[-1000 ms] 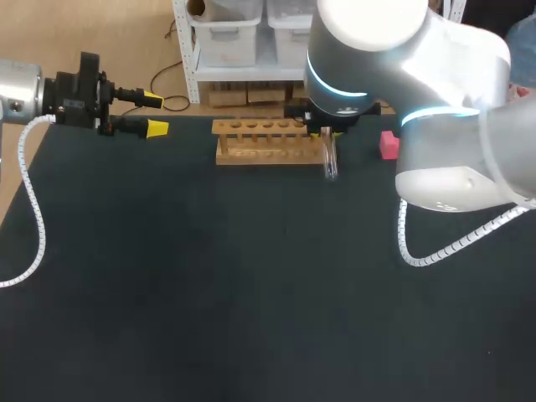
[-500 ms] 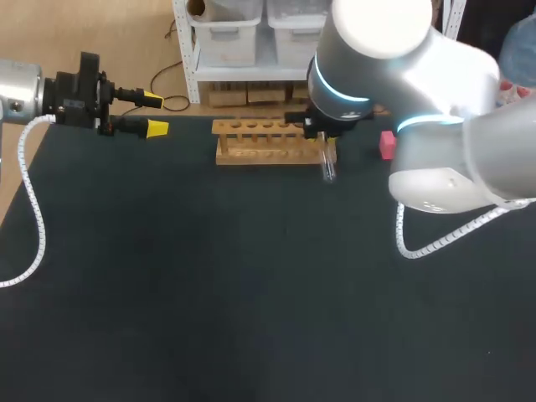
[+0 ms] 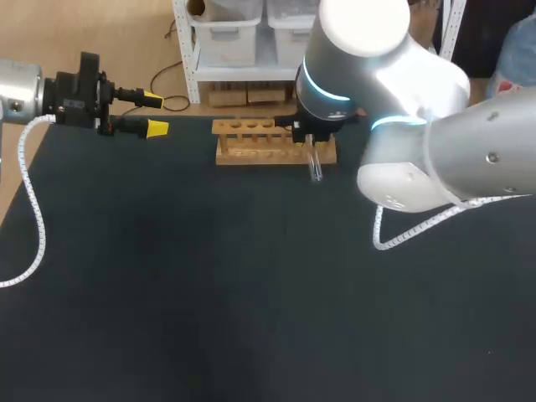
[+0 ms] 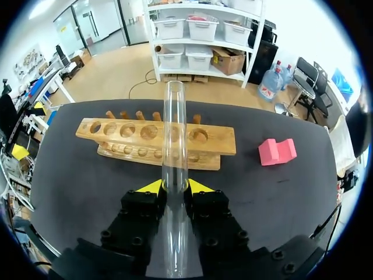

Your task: Grasp the test tube, adjust it, and insert it.

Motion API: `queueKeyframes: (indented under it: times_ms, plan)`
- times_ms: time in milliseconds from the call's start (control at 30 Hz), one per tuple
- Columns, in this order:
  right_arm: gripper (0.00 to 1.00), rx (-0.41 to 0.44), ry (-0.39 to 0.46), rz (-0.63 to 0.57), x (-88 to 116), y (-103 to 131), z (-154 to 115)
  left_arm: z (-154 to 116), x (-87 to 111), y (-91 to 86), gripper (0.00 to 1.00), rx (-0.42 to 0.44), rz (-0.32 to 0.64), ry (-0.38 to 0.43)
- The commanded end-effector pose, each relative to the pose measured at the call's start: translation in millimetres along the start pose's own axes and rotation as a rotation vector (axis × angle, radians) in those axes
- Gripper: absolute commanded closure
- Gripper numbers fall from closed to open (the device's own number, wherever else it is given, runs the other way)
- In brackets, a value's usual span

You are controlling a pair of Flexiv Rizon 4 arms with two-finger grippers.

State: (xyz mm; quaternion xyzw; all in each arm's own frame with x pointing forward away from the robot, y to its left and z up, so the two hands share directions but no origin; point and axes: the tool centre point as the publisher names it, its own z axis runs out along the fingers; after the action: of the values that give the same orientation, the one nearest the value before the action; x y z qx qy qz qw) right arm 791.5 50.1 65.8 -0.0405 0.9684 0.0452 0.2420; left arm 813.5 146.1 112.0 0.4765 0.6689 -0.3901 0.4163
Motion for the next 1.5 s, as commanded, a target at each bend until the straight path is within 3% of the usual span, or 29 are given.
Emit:
queueKeyframes:
  times_ms: [33,1067,1500]
  plan:
    - [1.00,-0.004,0.013,-0.002,-4.9,-0.1,9.4,-0.2,1.2,-0.1,0.00,-0.001,0.003,-0.003]
    - [1.00,-0.049,0.094,-0.029,-1.3,7.0,43.9,-0.2,1.2,-0.1,0.00,-0.001,0.003,-0.003]
    - [1.00,-0.059,0.113,-0.039,3.1,8.0,45.1,-0.2,1.2,-0.1,0.00,-0.001,0.003,-0.003]
